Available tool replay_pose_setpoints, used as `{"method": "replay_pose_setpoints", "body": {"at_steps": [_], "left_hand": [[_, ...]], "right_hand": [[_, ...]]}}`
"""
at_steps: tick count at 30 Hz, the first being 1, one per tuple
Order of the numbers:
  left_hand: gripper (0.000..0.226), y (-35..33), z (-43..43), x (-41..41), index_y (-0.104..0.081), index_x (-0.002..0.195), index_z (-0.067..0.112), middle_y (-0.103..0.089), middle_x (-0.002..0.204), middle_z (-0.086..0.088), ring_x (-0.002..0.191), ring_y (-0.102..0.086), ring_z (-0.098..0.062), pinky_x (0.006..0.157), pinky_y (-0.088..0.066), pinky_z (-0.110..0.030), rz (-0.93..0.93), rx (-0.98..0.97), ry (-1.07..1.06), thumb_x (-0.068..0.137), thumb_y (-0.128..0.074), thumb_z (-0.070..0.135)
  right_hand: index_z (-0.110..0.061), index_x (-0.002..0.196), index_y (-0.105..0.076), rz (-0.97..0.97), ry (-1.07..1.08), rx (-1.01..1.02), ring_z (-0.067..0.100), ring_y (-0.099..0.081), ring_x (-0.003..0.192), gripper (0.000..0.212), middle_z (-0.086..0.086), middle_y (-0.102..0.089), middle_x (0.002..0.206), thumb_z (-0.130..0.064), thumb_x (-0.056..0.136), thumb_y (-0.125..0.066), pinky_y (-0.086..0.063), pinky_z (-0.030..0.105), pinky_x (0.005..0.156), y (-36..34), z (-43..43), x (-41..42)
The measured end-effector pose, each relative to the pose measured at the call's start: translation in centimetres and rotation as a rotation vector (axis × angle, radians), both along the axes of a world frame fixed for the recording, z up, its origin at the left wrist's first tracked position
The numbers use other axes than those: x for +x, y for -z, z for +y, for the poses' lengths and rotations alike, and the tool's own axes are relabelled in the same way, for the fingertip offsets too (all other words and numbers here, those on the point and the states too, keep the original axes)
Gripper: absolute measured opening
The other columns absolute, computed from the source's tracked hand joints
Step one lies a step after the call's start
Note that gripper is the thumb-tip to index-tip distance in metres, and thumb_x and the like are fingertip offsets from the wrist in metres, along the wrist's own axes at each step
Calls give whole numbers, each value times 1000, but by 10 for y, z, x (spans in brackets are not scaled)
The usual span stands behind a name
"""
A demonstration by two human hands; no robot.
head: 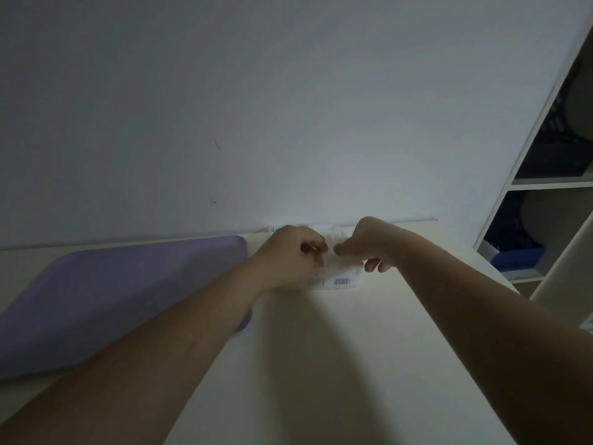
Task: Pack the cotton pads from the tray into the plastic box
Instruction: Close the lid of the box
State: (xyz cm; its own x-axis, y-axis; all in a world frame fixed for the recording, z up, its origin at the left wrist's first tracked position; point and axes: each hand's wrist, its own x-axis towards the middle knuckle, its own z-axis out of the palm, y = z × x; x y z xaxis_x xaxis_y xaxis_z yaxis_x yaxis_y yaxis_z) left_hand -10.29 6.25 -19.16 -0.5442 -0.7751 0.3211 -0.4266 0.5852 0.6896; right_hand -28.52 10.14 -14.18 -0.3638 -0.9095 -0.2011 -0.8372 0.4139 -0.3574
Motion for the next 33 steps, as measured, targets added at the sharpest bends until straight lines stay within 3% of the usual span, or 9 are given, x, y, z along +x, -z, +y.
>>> {"method": "replay_pose_setpoints", "body": {"at_steps": [2,5,10,15,18,22,28,30,33], "left_hand": [[20,-4,-13,15,-76,92,27,-72,101,8,84,-68,-9,78,-49,-21,84,-86,-217,90,-67,9],[15,1,-29,39,-73,108,20,-70,115,0,97,-68,-18,88,-49,-26,31,-60,-462,95,-67,20],[36,27,-28,39,-66,124,18,-70,117,0,108,-65,-20,90,-46,-28,26,207,-466,100,-58,43],[50,29,-38,45,-61,136,15,-70,128,-3,116,-65,-22,98,-49,-32,100,287,-511,99,-58,49],[53,31,-39,41,-54,143,18,-68,128,2,116,-65,-21,102,-50,-35,156,334,-472,99,-60,47],[34,35,-34,38,-55,130,32,-68,100,19,93,-68,-5,79,-50,-26,325,348,-426,98,-66,36],[18,38,-19,38,-64,113,24,-76,101,1,94,-73,-18,80,-56,-34,349,329,-356,98,-65,33],[18,39,-16,38,-65,114,24,-76,104,3,98,-73,-17,82,-58,-34,393,337,-348,98,-65,29],[24,38,-16,41,-64,119,27,-73,112,9,99,-71,-11,82,-56,-26,433,319,-367,96,-68,23]], "right_hand": [[-2,82,-65,-63,77,-243,28,-64,58,32,10,-65,68,-32,92,-58,-48,26,55,3,1,-16],[-1,97,-68,-293,123,-413,37,-68,82,36,19,-70,91,-30,101,-47,-56,41,69,26,1,-14],[-7,85,-65,-558,225,-438,28,-58,76,47,7,-60,79,-40,105,-38,-46,33,66,67,-8,1],[-11,98,-69,-697,221,-438,35,-70,102,36,15,-73,107,-42,102,-51,-58,49,96,73,-15,4],[-1,111,-66,-737,155,-468,39,-70,102,37,26,-69,119,-33,104,-49,-56,48,94,76,-19,2],[-8,114,-67,-867,91,-449,31,-70,103,27,22,-70,123,-24,108,-46,-54,52,99,81,-17,-6],[-5,130,-59,-1076,26,-409,28,-67,104,39,11,-68,116,-34,107,-47,-51,42,94,82,-7,-15],[-23,120,-70,-1039,53,-448,26,-70,114,36,6,-72,124,-47,105,-48,-53,42,104,83,-5,-10],[-31,100,-75,-1037,155,-577,12,-76,98,34,-5,-78,109,-53,103,-50,-62,28,82,86,-1,3]]}}
